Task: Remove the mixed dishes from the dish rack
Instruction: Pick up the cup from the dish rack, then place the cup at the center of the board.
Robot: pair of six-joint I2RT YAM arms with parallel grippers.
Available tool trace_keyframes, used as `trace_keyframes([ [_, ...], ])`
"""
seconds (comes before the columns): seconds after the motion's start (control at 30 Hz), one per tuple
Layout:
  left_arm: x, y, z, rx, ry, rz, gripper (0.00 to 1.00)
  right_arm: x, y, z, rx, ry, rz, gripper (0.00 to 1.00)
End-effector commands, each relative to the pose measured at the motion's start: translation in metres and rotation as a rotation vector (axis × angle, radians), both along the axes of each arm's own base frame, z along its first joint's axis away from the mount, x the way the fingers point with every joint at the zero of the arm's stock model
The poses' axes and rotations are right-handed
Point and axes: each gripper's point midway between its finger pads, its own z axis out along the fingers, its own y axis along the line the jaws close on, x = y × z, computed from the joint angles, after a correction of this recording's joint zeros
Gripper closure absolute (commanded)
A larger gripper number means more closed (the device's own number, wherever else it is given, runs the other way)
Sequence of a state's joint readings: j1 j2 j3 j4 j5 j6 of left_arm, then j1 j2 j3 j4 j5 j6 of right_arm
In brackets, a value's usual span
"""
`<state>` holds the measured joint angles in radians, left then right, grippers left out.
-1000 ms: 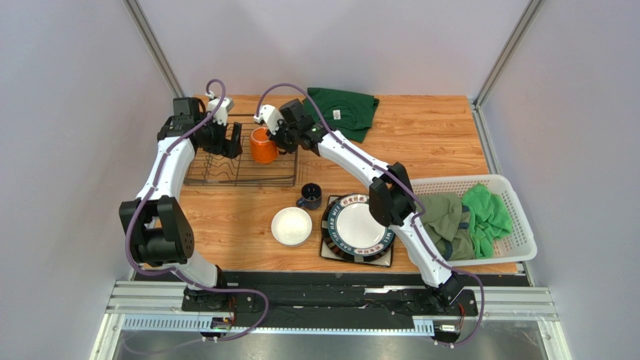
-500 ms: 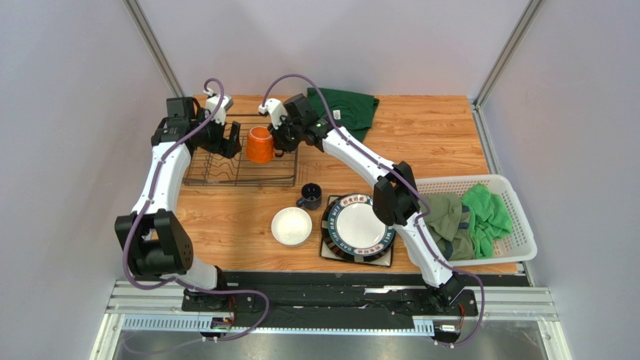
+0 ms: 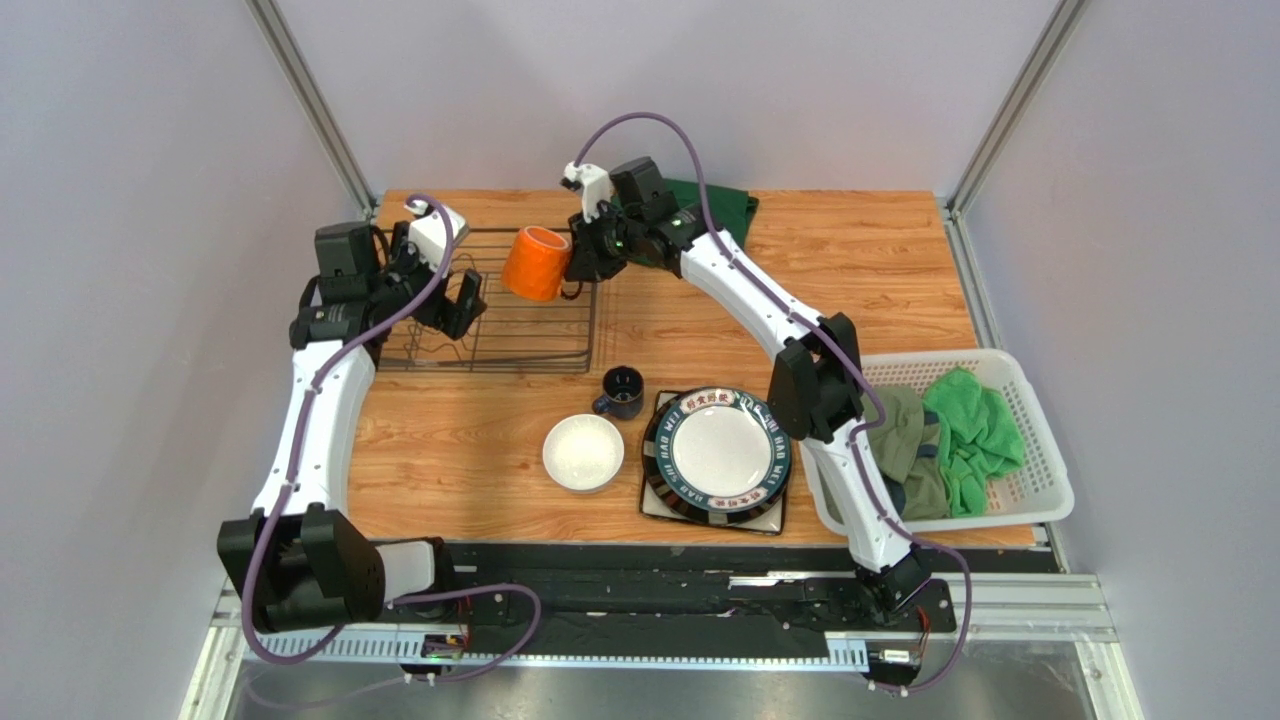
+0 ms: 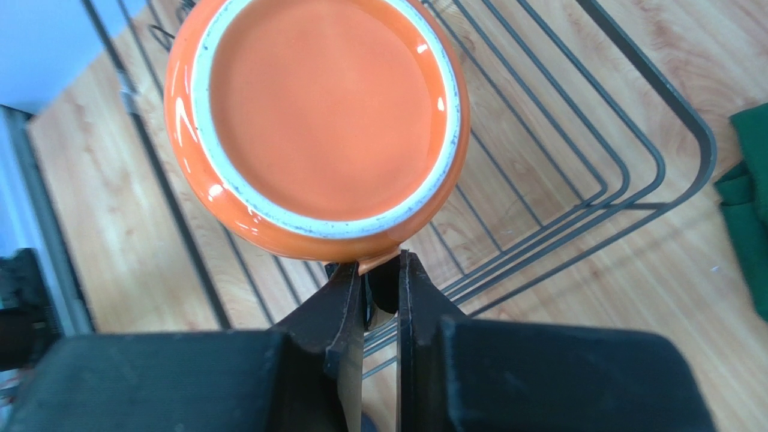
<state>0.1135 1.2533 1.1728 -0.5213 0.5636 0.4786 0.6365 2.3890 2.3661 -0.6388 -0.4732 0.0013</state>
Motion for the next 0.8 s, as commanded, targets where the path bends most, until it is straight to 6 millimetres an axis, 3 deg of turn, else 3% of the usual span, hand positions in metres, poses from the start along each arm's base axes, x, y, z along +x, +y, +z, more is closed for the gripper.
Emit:
trace_keyframes([
  [0.0,-0.003,-0.006,0.026,0.018,-0.189,-0.062,0.08,-0.022,0.007,0.101,0.234,-0.023,0.066,1.0],
  [0.2,-0.008,-0.006,0.038,0.034,-0.346,-0.043,0.09,-0.043,0.002,0.121,0.338,0.111,0.129,1.0],
  [0.43,-0.015,-0.013,0.058,-0.008,-0.51,-0.042,0.1,-0.063,0.0,0.125,0.405,0.243,0.183,1.0],
  [0.77,-0.038,-0.027,0.062,-0.017,-0.667,-0.074,0.13,-0.084,0.003,0.135,0.514,0.395,0.27,1.0],
])
